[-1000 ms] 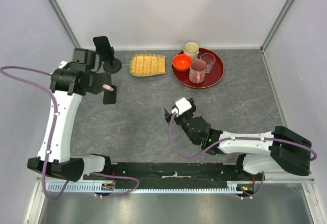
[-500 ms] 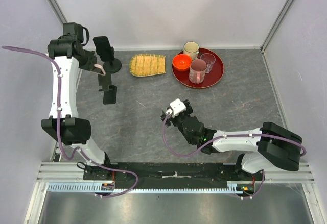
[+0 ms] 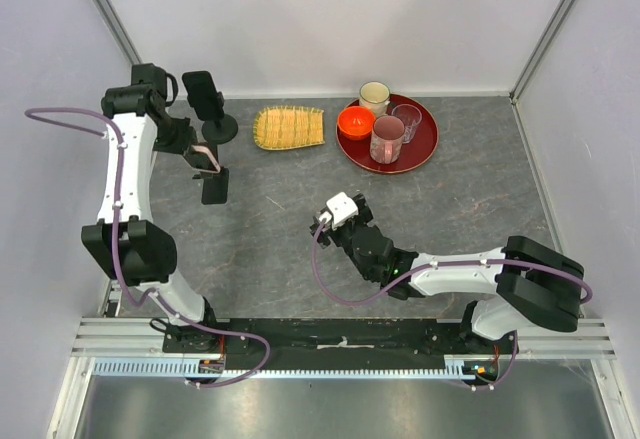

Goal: Place the phone on the phone stand

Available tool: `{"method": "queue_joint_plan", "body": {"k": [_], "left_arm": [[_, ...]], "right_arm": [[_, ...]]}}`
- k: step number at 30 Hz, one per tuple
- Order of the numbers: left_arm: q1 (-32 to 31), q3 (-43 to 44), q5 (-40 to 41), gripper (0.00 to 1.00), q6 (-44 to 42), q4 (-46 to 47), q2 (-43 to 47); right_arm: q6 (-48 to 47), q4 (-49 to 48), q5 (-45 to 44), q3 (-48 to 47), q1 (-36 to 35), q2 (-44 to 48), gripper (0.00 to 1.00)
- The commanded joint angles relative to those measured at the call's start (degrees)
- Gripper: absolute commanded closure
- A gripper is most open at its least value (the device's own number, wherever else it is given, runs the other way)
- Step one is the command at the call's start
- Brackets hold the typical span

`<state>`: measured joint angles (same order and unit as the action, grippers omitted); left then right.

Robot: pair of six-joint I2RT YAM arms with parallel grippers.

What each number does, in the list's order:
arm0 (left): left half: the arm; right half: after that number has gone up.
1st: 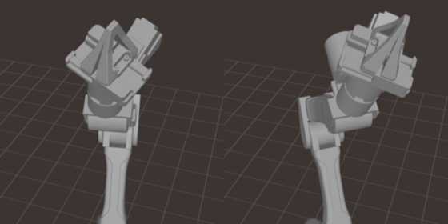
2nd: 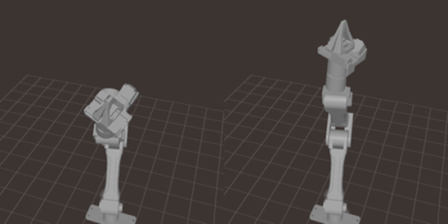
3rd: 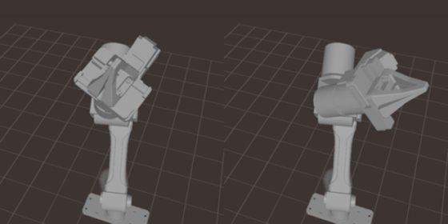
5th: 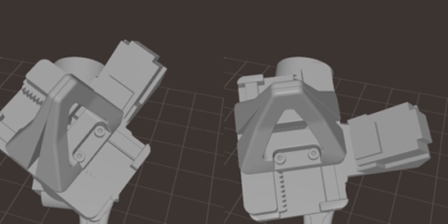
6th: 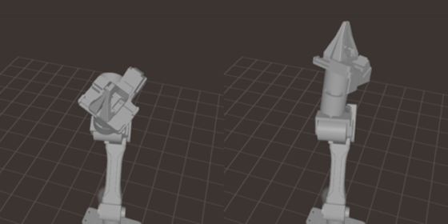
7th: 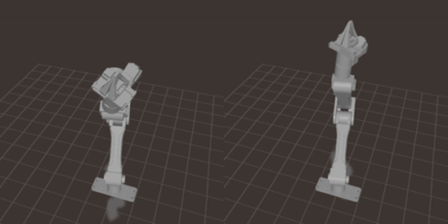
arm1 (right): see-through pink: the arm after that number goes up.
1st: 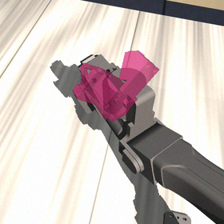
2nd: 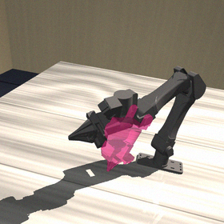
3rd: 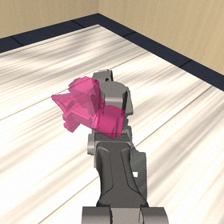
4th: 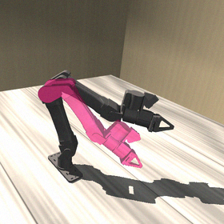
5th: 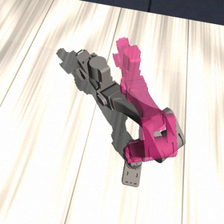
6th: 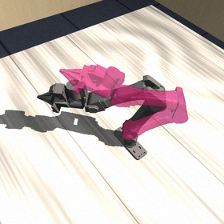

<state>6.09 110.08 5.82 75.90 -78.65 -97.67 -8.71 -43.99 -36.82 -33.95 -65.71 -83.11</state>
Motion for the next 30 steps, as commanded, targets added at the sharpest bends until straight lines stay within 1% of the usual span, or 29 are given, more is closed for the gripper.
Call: {"method": "queue_joint_plan", "body": {"k": [1, 5, 21, 30], "left_arm": [[0.50, -3.55, -0.02, 0.98, 5.57, -9.50, 6.17], [0.68, -3.56, -0.37, 0.98, 7.07, -9.41, 6.17], [1.12, -1.72, -1.43, 0.98, 10.23, -9.41, 1.43], [1.47, -0.49, -0.02, 0.98, 11.82, -9.41, -1.03]], "right_arm": [[1.50, -0.05, 1.13, -2.52, 0.15, -0.56, 0.11], [1.50, 0.30, 1.05, -2.61, 0.15, -0.47, 0.11], [1.33, 0.39, 1.13, -2.78, 0.15, -0.82, 0.11], [1.42, 0.57, 1.40, -2.87, 0.23, -0.82, 0.11]]}}
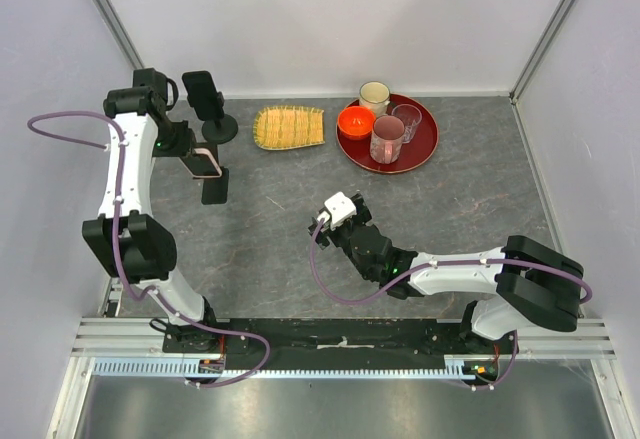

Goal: Place the phone on the phone stand

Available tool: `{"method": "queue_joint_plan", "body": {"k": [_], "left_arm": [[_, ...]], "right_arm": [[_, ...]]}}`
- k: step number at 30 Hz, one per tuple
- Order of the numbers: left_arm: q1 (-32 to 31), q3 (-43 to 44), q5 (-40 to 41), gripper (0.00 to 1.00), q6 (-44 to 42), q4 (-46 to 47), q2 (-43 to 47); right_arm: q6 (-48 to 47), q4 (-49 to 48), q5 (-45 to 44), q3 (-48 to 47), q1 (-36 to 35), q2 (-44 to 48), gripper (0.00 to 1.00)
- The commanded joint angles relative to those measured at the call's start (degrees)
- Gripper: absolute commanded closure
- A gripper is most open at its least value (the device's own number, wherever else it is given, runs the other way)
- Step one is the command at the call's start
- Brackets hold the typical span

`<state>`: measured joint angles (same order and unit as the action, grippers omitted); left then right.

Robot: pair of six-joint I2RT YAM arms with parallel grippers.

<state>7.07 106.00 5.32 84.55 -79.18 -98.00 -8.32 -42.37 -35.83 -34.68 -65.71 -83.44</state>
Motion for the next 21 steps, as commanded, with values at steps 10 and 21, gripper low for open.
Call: {"method": "queue_joint_plan", "body": {"k": [10, 21], "left_arm": [[0.84, 4.75, 0.48, 0.98, 2.99, -8.89, -3.52], [1.45, 5.18, 1.01, 0.98, 2.11, -8.72, -5.54]], "right_arm": [[1.11, -0.61, 0.59, -2.41, 0.23, -0.94, 0.11], [1.02, -0.08, 0.77, -2.85, 0.15, -1.37, 0.11]]}}
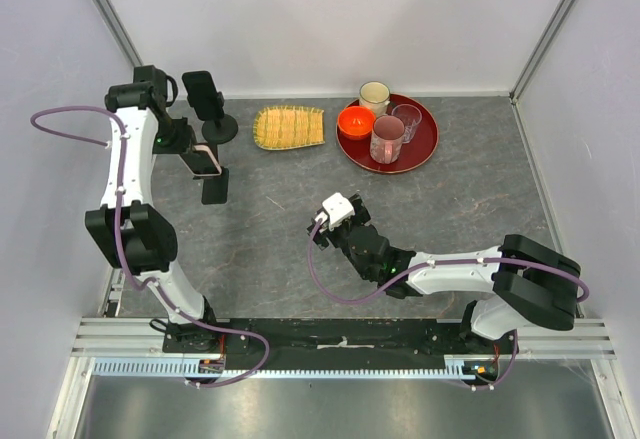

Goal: Place the phone on the phone stand

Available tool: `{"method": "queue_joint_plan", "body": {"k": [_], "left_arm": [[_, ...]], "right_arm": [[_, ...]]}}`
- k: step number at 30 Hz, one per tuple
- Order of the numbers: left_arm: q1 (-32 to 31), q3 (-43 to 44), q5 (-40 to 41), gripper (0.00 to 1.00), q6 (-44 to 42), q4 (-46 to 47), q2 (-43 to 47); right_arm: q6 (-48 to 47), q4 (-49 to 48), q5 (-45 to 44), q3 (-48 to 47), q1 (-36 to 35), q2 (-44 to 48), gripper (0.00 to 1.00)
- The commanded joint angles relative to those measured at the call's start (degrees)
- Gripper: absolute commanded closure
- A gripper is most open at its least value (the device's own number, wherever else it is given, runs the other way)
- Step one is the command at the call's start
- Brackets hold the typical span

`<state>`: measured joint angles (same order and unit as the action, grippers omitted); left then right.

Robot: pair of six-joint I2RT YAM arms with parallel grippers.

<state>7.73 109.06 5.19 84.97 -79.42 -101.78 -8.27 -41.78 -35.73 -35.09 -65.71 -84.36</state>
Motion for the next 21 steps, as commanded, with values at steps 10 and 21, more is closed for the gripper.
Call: {"method": "queue_joint_plan", "body": {"k": [10, 21], "left_arm": [[1.06, 4.59, 2.98, 0.98, -0.85, -8.65, -5.62], [1.06, 6.69, 4.04, 0.90, -2.53, -8.65, -9.31]], "right_arm": [[0.98, -0.15, 0.92, -2.88, 0.15, -0.90, 0.11], [0.89, -0.06, 1.01, -2.97, 0.23, -1.07, 0.11]]}}
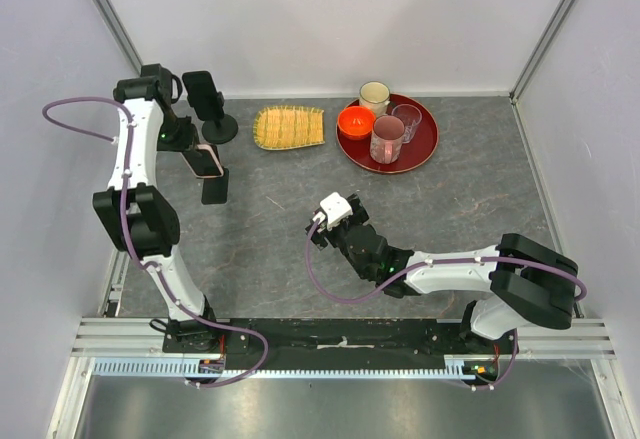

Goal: Place the phone on the phone stand

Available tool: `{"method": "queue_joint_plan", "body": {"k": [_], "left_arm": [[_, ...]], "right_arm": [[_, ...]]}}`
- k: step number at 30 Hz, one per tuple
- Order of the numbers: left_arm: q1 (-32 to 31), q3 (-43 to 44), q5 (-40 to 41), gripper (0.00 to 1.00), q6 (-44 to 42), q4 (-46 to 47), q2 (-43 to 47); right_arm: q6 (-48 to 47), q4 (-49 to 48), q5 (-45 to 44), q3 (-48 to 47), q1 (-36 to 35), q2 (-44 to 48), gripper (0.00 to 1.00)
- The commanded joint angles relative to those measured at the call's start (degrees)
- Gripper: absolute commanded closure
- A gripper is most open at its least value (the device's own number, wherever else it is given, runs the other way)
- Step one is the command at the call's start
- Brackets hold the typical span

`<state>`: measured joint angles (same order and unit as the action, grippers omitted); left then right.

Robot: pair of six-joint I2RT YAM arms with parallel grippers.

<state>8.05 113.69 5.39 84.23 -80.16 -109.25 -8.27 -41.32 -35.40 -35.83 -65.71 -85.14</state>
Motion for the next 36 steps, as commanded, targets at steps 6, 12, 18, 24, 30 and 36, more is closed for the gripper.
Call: {"method": "queue_joint_plan", "body": {"k": [6, 12, 18, 24, 30, 36], "left_arm": [[0.73, 4.61, 3.93, 0.67, -2.92, -7.91, -3.95], [0.73, 6.81, 4.36, 0.52, -4.07, -7.91, -5.36], [0.65, 7.95, 4.37, 0.50, -3.81, -7.82, -6.32], [0.65, 12.52, 4.98, 0.41, -4.68, -7.91, -8.96], [0.65, 13.84, 4.89, 0.41, -4.77, -7.82, -9.49], [0.73, 14.28, 6.74, 0.28, -5.74, -7.20, -8.26]], "right_arm": [[0.89, -0.34, 0.86, -2.22, 0.23, -0.29, 0.11], [0.98, -0.08, 1.56, -2.31, 0.23, -0.29, 0.11], [0.89, 0.19, 1.74, -2.49, 0.15, -0.46, 0.11], [0.80, 0.28, 2.00, -2.57, 0.15, -0.46, 0.11], [0.98, 0.98, 2.53, -3.10, 0.23, -0.99, 0.11], [1.15, 1.51, 3.32, -3.45, 0.15, -1.25, 0.11]]}}
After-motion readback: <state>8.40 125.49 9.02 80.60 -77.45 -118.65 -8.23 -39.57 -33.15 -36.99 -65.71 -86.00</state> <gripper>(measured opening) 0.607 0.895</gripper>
